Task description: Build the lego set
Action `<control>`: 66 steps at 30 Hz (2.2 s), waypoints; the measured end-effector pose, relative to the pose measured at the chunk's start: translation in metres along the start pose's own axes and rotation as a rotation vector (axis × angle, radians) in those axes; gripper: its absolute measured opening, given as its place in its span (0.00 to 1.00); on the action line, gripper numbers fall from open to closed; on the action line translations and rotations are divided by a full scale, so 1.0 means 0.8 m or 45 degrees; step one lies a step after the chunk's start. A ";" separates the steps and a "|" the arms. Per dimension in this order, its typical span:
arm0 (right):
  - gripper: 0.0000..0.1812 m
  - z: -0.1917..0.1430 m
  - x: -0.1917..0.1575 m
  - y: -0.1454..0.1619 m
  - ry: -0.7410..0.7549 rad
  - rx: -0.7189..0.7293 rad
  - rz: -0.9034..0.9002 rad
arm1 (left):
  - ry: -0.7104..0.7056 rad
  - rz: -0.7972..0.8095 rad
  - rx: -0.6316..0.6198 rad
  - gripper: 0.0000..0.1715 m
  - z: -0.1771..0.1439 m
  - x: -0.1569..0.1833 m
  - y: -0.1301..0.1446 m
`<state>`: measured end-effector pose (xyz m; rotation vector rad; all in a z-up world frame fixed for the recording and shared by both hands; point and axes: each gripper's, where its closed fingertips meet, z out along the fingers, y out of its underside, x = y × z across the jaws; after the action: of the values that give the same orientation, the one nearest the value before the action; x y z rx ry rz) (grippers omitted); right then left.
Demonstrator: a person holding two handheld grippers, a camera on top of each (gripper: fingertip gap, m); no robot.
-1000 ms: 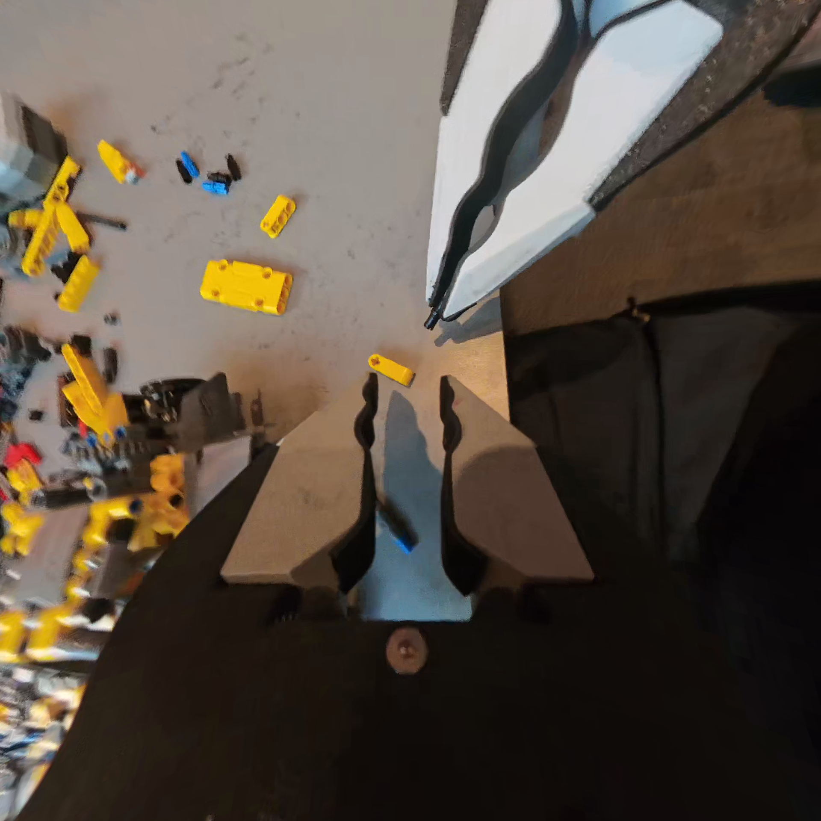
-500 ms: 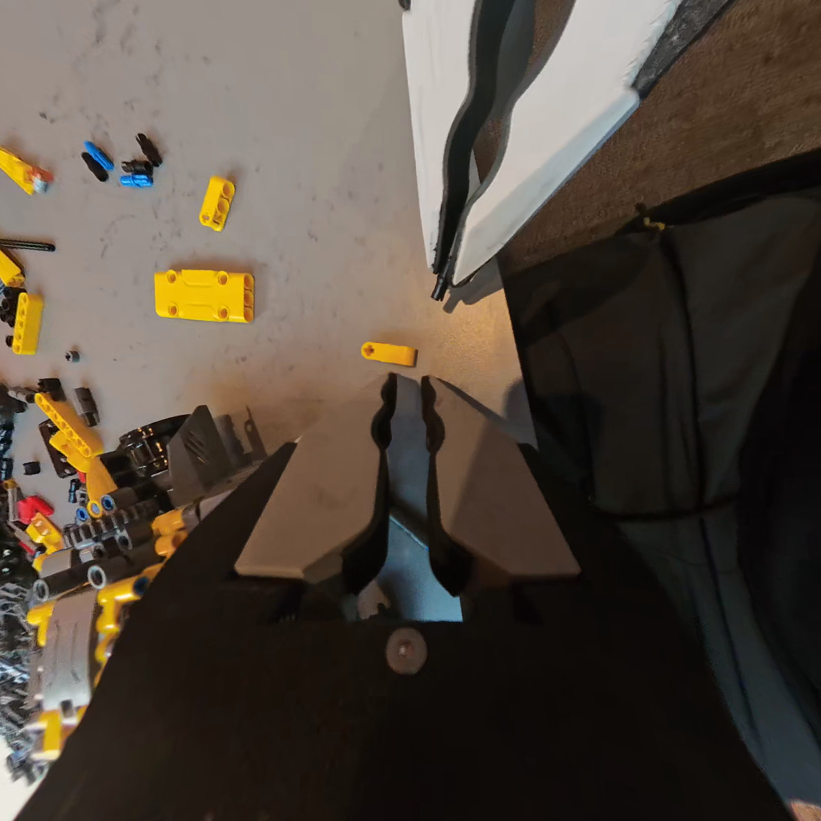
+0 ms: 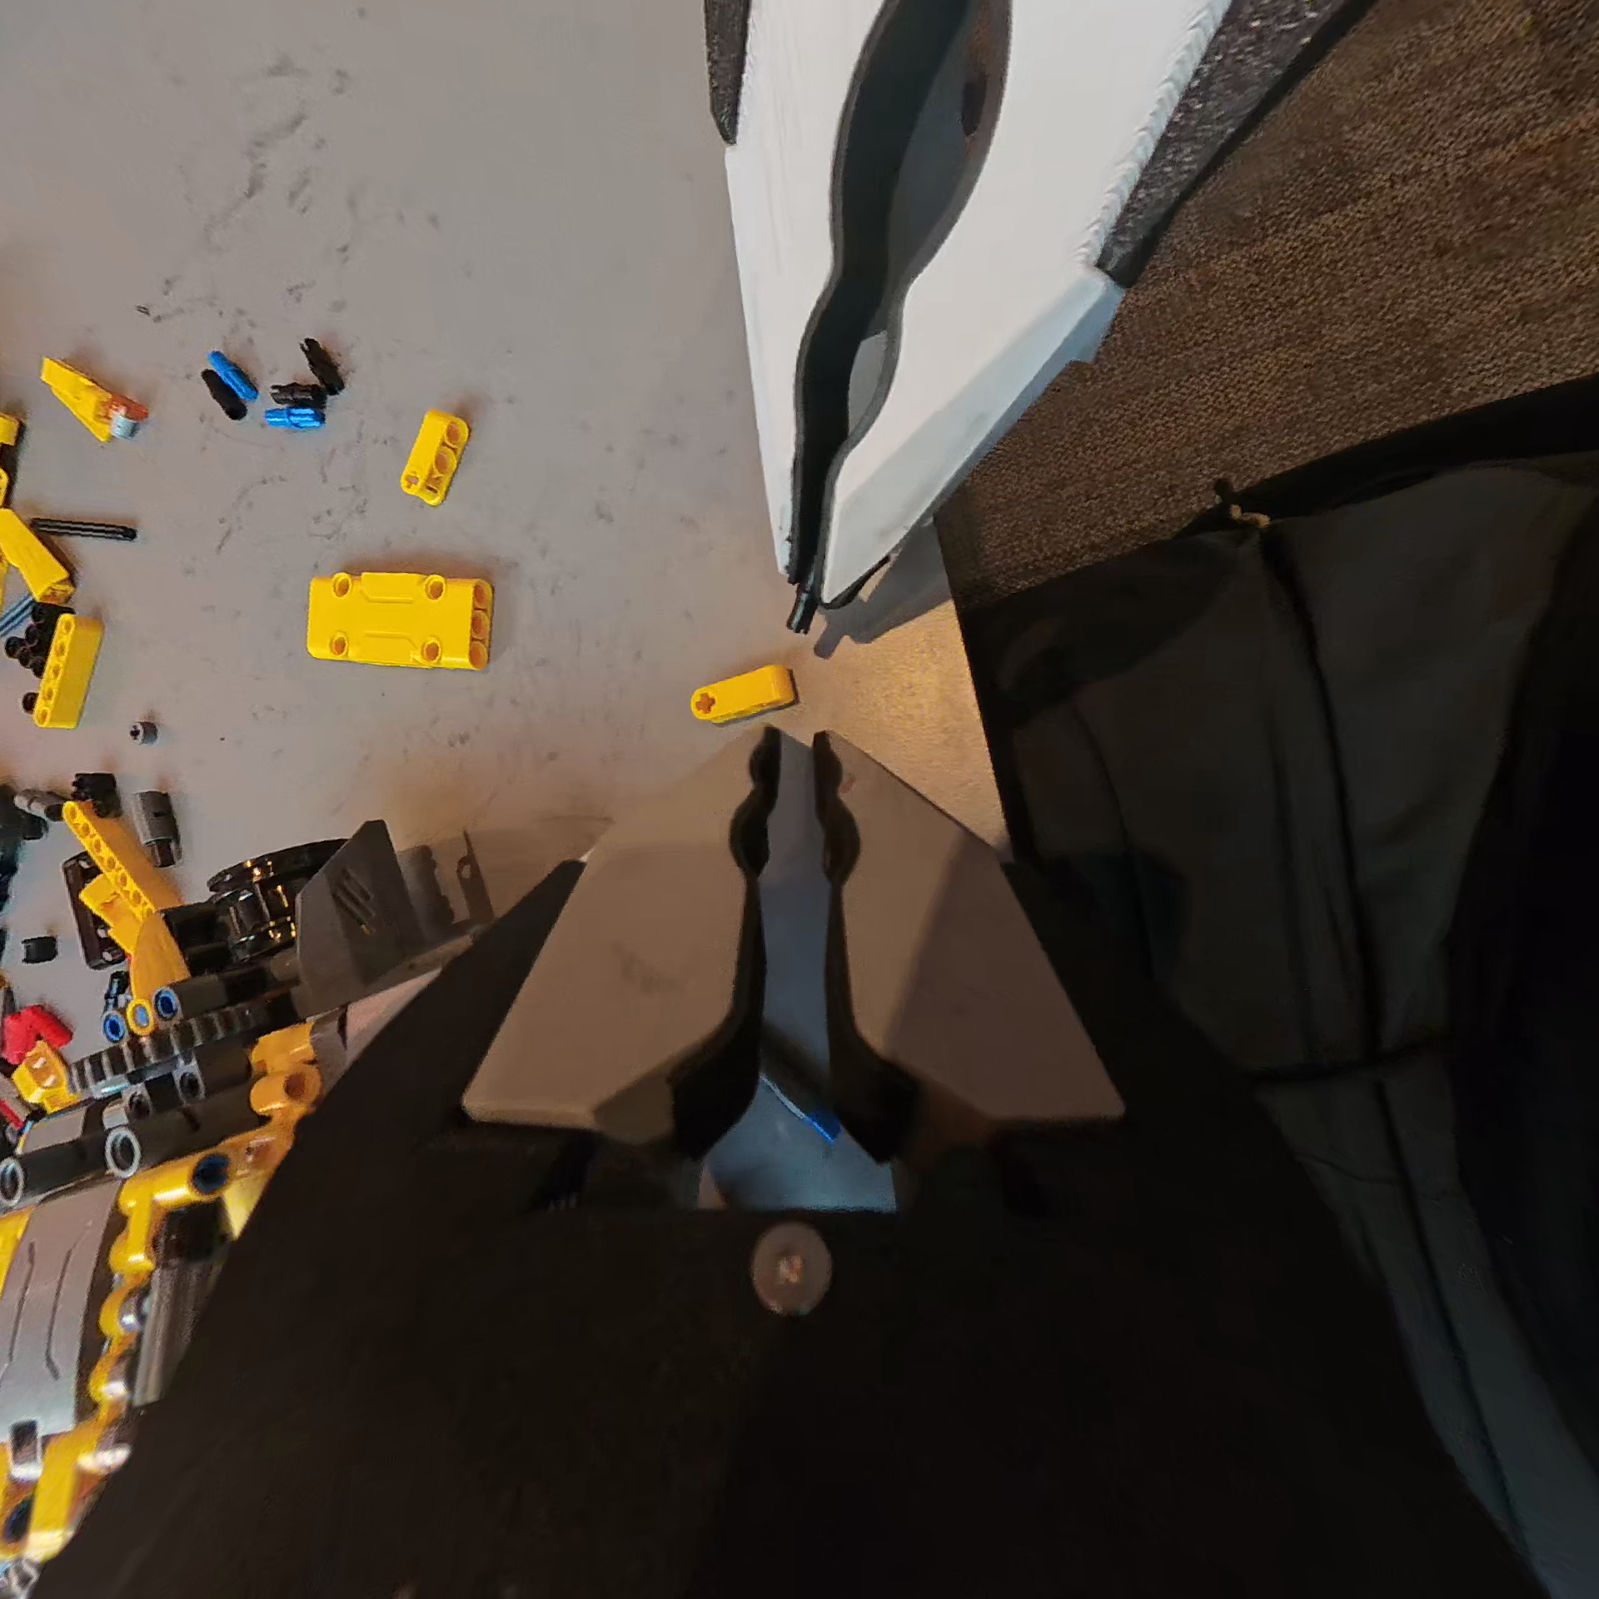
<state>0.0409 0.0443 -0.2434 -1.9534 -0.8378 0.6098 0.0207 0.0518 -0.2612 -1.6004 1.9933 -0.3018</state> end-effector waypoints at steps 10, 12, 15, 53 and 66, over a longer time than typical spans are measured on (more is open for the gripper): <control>0.02 -0.006 0.012 -0.001 -0.060 -0.021 -0.052 | -0.002 -0.201 0.014 0.18 0.004 -0.014 -0.006; 0.02 -0.008 0.011 0.000 -0.075 -0.022 -0.068 | 0.009 -0.212 0.014 0.16 0.007 -0.016 -0.009; 0.02 -0.009 0.011 0.003 -0.078 -0.017 -0.051 | 0.061 -0.235 0.017 0.13 0.010 -0.012 -0.013; 0.03 0.038 -0.078 0.004 -0.106 0.216 -0.410 | 0.337 0.064 0.223 0.12 -0.038 0.056 0.027; 0.02 0.043 -0.083 0.003 -0.098 0.272 -0.621 | 0.374 0.026 0.294 0.12 -0.041 0.058 0.031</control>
<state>-0.0254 0.0115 -0.2560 -1.4671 -1.1956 0.4594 -0.0241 0.0092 -0.2597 -1.4547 2.0963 -0.7686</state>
